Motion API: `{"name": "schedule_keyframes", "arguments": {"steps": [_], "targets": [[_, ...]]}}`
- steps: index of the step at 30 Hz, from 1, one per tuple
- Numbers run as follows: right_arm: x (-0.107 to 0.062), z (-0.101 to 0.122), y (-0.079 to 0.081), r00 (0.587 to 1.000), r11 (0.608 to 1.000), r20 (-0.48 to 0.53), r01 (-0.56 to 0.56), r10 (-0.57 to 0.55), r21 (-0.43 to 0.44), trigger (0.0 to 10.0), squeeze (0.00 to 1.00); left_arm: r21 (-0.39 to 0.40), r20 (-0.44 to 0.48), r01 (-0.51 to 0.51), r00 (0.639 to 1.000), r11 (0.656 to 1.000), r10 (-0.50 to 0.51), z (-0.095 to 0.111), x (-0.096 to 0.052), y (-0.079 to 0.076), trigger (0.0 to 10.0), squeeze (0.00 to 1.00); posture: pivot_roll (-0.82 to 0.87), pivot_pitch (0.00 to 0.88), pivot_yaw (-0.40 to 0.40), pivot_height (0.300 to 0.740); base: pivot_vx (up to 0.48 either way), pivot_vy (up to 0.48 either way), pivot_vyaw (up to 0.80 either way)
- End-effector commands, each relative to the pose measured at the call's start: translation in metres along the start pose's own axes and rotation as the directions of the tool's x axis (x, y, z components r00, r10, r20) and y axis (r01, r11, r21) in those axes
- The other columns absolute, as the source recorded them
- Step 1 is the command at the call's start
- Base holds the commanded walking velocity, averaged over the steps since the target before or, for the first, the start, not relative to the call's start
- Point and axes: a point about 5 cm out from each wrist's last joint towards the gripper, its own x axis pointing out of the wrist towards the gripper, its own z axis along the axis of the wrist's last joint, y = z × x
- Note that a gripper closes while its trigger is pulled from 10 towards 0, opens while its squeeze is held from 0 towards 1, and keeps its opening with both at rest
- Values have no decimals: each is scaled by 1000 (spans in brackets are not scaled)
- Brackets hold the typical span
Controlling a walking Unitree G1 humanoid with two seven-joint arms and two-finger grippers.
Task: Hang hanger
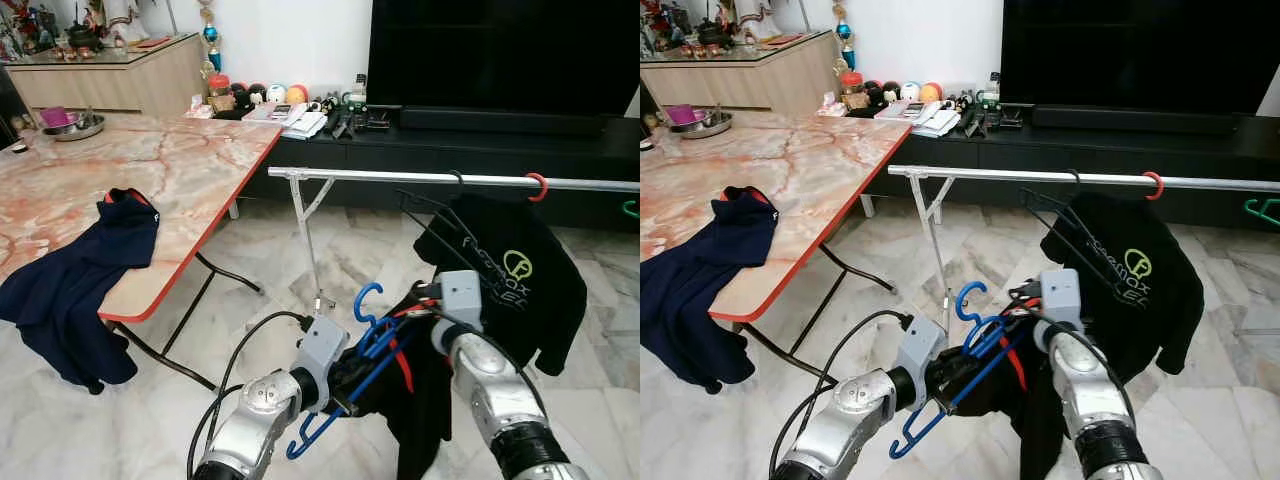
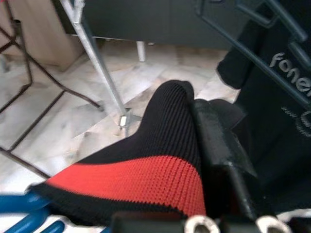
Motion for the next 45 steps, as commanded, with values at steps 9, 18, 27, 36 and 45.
{"name": "schedule_keyframes", "arguments": {"steps": [9, 18, 27, 36, 45], "targets": [[-12, 17, 67, 874, 880, 97, -473, 475, -51, 10000, 0, -10, 38, 41, 998, 999, -40, 7, 4, -6, 10000, 0, 70, 0, -9, 740, 0, 0, 0], [0, 6, 13, 996, 992, -10, -93, 92, -89, 10000, 0, -23, 52, 11, 999, 1000, -10, 8, 2, -1, 10000, 0, 72, 0, -11, 740, 0, 0, 0], [-13, 18, 62, 877, 882, 98, -468, 471, -52, 10000, 0, -29, 60, 26, 998, 999, -24, 9, 5, -4, 10000, 0, 66, 0, -8, 740, 0, 0, 0], [-28, 13, 85, 744, 747, 69, -659, 665, -94, 10000, 0, -40, 62, 23, 998, 999, -20, 9, 6, -4, 10000, 0, 70, 0, -11, 740, 0, 0, 0], [-41, 0, 89, 677, 675, -32, -735, 735, -64, 10000, 0, -63, 69, 43, 997, 997, -39, 9, 8, -8, 10000, 0, 62, 0, -10, 740, 0, 0, 0]]}}
